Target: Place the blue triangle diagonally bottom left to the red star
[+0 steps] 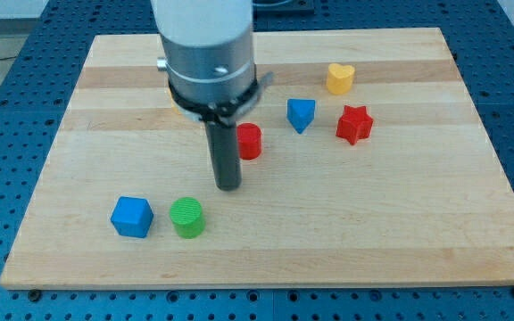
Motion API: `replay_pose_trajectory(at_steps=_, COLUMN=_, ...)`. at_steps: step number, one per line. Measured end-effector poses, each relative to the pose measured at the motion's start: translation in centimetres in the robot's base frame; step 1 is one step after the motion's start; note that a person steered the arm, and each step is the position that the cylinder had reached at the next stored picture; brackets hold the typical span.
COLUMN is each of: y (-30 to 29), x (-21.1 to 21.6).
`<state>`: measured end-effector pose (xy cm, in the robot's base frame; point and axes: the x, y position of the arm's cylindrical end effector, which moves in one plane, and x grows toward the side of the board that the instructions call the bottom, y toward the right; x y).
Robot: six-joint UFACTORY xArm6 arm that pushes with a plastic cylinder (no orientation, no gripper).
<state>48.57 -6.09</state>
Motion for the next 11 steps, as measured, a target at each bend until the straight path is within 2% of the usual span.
replay_pose_trajectory(at_steps=2, y=-1.9, x=-7.4)
replay_pose_trajectory(at_steps=4, y=6.4, x=-12.8)
replay_pose_trajectory(at_steps=5, y=9.1, x=-12.9)
replay_pose_trajectory(at_steps=6, y=9.4, x=-11.8)
replay_pose_trajectory(at_steps=9, y=11.8, x=-6.1)
replay_pose_trajectory(at_steps=11, y=16.5, x=-4.7)
